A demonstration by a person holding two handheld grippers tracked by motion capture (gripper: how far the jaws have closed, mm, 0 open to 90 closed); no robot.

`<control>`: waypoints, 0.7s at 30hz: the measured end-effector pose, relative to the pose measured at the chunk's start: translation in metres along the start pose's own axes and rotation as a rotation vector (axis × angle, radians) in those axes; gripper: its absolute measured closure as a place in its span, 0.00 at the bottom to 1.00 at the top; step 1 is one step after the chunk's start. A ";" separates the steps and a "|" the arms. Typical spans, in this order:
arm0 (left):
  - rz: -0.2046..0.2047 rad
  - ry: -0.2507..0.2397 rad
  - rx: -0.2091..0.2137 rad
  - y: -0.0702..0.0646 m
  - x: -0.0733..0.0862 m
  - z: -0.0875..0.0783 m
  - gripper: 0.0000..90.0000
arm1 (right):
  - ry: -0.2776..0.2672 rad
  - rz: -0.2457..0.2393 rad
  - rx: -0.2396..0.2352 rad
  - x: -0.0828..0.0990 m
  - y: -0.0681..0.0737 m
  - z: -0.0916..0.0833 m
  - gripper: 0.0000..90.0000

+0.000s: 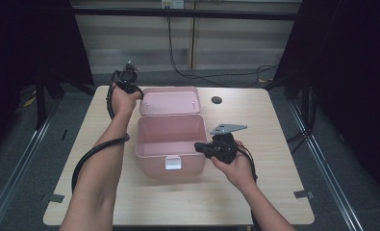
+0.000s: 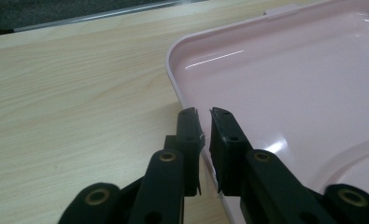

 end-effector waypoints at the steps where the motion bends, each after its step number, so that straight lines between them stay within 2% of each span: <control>1: -0.001 -0.003 0.006 -0.001 0.001 -0.002 0.88 | 0.000 0.000 0.002 0.000 0.000 0.000 0.99; 4: -0.002 -0.009 -0.001 -0.001 0.002 -0.004 0.78 | 0.000 0.001 0.003 0.000 0.000 0.000 0.98; 5: 0.000 -0.016 -0.008 -0.001 0.002 -0.005 0.78 | -0.001 0.003 0.002 0.000 0.000 0.000 0.98; 7: 0.004 -0.035 -0.012 -0.001 0.002 -0.007 0.62 | 0.000 0.005 0.006 -0.001 0.000 0.000 0.95; 8: 0.001 -0.037 -0.007 -0.001 0.002 -0.008 0.62 | 0.000 0.005 0.006 -0.001 0.000 0.000 0.95; 10: -0.011 -0.059 0.005 -0.002 0.003 -0.011 0.50 | 0.001 0.009 0.007 -0.001 0.001 0.000 0.92; 12: -0.001 -0.063 0.008 -0.001 0.006 -0.015 0.42 | 0.003 0.011 0.008 -0.002 0.002 -0.002 0.88; 15: 0.001 -0.057 0.018 -0.003 0.010 -0.020 0.38 | 0.001 0.010 0.021 -0.004 0.001 -0.005 0.83; 18: 0.011 -0.050 0.025 -0.004 0.016 -0.023 0.37 | 0.000 0.025 0.008 -0.005 -0.001 -0.008 0.81; 21: 0.021 -0.040 0.037 -0.005 0.022 -0.025 0.36 | 0.001 0.027 0.026 -0.007 -0.002 -0.013 0.76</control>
Point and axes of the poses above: each handheld gripper's, and its own axes: z roughly forward along the jaws, x roughly out of its underside, y roughly to its left, the point moved 7 cm from there along z, roughly forward along the jaws, and after that the axes turned 15 degrees about y, right-handed, at the moved point
